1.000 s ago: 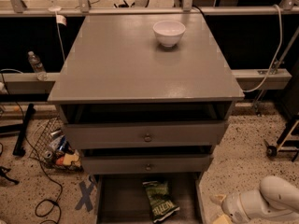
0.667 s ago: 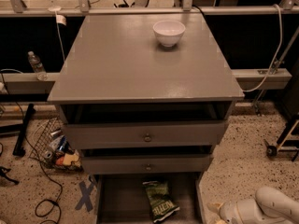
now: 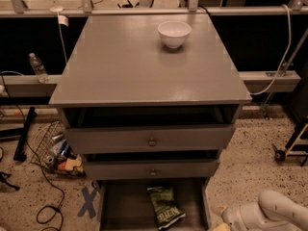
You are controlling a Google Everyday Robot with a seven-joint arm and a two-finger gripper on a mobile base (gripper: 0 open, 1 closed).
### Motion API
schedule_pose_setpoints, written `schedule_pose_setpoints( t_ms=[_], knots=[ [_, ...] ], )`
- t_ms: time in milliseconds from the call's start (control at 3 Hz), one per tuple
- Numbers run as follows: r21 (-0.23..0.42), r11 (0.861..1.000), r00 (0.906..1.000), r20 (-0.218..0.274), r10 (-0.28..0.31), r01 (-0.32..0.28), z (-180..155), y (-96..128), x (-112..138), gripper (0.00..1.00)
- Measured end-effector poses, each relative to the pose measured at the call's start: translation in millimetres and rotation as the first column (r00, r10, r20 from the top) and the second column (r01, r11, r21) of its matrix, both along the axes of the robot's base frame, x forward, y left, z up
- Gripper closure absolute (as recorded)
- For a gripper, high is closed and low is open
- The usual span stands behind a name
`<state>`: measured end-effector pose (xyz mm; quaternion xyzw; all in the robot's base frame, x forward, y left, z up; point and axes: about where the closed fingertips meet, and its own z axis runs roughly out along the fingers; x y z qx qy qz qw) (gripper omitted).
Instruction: Pick green jalapeno chip bag from bottom drawer and place on counter
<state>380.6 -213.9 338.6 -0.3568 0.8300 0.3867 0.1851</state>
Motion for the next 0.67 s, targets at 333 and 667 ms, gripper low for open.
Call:
schedule_pose_setpoints(
  t_ms=[333,667],
  knots=[
    [-0.028,1.000,0.9999,0.009,-0.011,0.011,-18.4,10.2,20.8,0.00],
    [-0.046,0.999,0.9995,0.020,-0.026,0.027,-34.9,23.6,31.2,0.00]
  ],
)
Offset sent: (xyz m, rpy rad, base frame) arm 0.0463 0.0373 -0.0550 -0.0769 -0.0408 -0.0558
